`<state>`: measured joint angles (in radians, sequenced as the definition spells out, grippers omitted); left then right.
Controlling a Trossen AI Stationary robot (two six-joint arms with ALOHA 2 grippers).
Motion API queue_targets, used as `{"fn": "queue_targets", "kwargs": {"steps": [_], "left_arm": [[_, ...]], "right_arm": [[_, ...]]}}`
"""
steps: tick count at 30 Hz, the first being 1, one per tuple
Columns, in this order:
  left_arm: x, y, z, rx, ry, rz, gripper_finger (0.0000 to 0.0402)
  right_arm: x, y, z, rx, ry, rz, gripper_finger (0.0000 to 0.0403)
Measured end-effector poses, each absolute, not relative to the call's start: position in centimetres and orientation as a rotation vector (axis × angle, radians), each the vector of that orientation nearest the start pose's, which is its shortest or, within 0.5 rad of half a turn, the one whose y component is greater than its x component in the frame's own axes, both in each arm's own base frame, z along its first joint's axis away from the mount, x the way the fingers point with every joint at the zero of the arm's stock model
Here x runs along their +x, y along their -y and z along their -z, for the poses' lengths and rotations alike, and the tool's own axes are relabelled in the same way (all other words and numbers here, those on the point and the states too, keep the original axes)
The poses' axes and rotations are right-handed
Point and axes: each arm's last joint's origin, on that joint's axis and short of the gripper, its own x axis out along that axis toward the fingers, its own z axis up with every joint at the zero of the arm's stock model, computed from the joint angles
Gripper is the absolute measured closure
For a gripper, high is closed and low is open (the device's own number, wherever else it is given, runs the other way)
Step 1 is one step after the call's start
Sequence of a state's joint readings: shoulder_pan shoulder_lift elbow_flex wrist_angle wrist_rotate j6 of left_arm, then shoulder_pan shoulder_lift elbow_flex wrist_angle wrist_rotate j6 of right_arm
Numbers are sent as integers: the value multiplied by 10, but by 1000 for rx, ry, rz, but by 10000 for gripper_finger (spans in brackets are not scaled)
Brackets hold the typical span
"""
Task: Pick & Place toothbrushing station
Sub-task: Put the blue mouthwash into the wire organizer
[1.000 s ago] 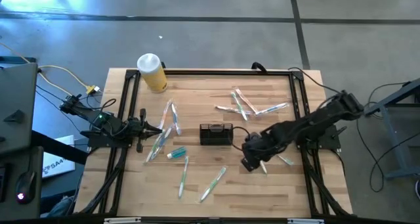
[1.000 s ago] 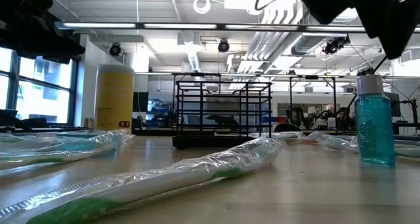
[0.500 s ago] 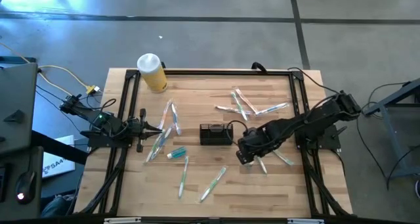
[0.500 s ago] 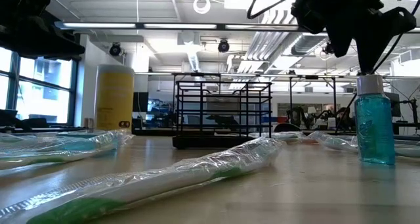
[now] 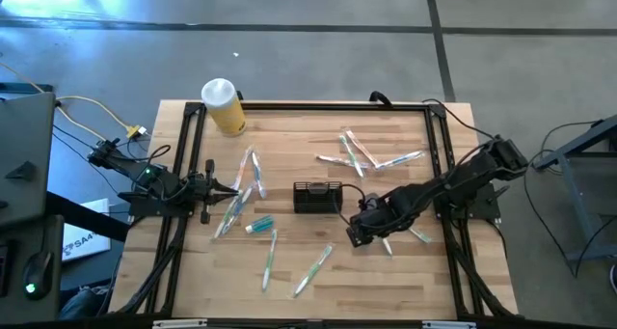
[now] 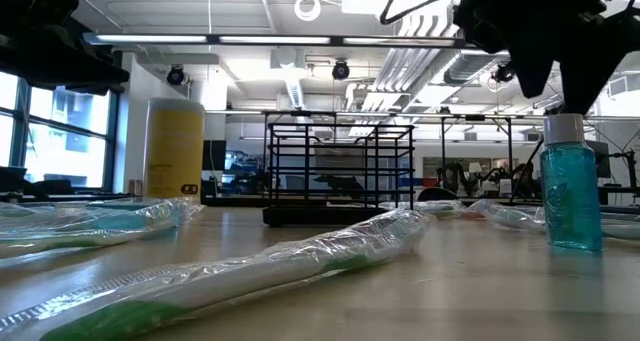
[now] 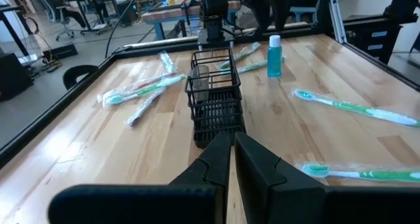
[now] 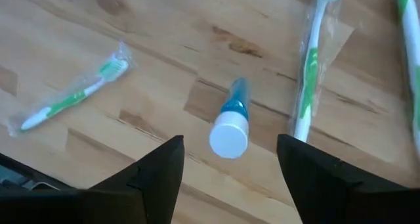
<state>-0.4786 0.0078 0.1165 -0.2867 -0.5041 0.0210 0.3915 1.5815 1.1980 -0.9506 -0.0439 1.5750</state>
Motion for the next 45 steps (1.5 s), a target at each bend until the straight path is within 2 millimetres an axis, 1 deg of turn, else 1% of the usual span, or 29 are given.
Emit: {"fn": "queue_targets", "kwargs": {"steps": [6,14,18,20,23,31,45], "left_arm": [[82,27,-175,103,-158,-24,382],[82,27,-175,104,-159,-24,382],[82,27,-175,104,-159,-25,382],[82,27,-175,104,-159,-24,382],[82,27,-175,104,-159,-25,382],[82,27,-175,104,-159,-25,382],[82,27,-175,103,-159,-25,382]], "right_arm": [[280,-120,-223,1069,-1297,731,167],[288,-122,-203,1060,-1365,765,167],[291,-123,-197,1051,-1379,773,172],[291,-123,-197,1050,-1377,772,182],[291,-122,-197,1045,-1364,782,208],[291,-121,-197,1039,-1368,776,315],[290,-119,-197,980,-1368,763,316]]}}
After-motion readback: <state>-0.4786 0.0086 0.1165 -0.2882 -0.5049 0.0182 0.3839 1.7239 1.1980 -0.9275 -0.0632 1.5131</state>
